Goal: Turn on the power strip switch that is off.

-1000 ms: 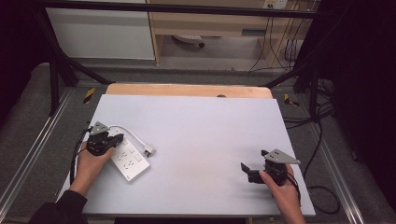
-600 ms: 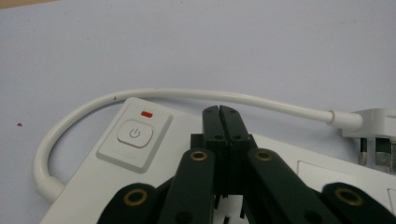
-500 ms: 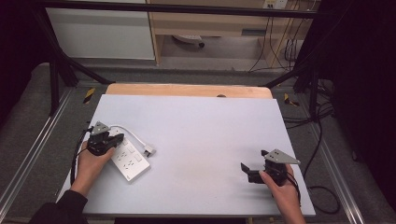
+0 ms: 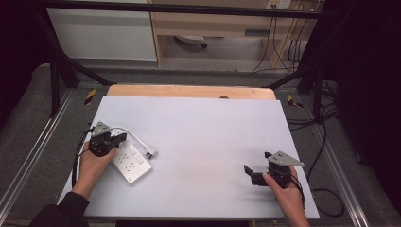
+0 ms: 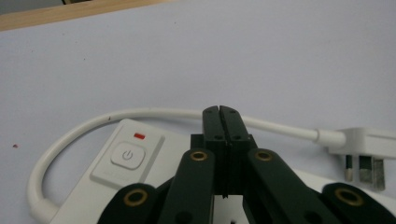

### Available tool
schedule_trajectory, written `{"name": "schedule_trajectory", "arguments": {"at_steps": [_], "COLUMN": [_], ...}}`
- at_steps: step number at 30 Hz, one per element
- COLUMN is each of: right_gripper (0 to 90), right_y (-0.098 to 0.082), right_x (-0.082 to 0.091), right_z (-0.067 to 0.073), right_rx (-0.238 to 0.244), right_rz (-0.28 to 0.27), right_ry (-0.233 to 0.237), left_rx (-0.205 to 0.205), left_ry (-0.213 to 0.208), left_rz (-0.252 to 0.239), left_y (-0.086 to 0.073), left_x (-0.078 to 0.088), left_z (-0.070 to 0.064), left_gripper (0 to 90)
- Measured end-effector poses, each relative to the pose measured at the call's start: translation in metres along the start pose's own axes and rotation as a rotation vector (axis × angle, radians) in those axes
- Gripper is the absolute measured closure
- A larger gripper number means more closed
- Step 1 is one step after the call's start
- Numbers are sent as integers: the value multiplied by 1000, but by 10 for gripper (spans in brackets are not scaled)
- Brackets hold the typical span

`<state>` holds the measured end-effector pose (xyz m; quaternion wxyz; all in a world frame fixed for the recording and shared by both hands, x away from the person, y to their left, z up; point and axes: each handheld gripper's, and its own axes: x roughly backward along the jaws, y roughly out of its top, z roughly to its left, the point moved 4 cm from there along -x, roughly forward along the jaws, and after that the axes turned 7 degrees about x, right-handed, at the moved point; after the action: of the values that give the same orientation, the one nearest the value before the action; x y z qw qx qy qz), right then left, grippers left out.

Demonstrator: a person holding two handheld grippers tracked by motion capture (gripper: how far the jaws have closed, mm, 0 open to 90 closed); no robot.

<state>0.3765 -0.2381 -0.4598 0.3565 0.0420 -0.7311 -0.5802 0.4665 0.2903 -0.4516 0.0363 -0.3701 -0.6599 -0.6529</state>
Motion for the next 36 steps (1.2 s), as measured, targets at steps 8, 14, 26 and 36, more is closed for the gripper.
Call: {"name": "schedule_trajectory", "arguments": {"at_steps": [8, 14, 26, 36], "right_gripper": [24, 24, 24, 23], "right_y": [0, 0, 0, 0], "right_x": [-1, -1, -1, -1], "right_z": [1, 1, 1, 1], "right_rx": [-4, 4, 6, 6], "right_rz": [-2, 1, 4, 7], "right_ry": [8, 9, 9, 11], "left_rx": [1, 18, 22, 49], "left_ry": [-7, -2, -12, -31], "left_rz": [-34, -45, -111, -147], "left_y": [8, 12, 21, 24], "left_x": [1, -2, 2, 4], "left_z": [-3, 0, -4, -6], "left_gripper": [900, 900, 719, 555]}}
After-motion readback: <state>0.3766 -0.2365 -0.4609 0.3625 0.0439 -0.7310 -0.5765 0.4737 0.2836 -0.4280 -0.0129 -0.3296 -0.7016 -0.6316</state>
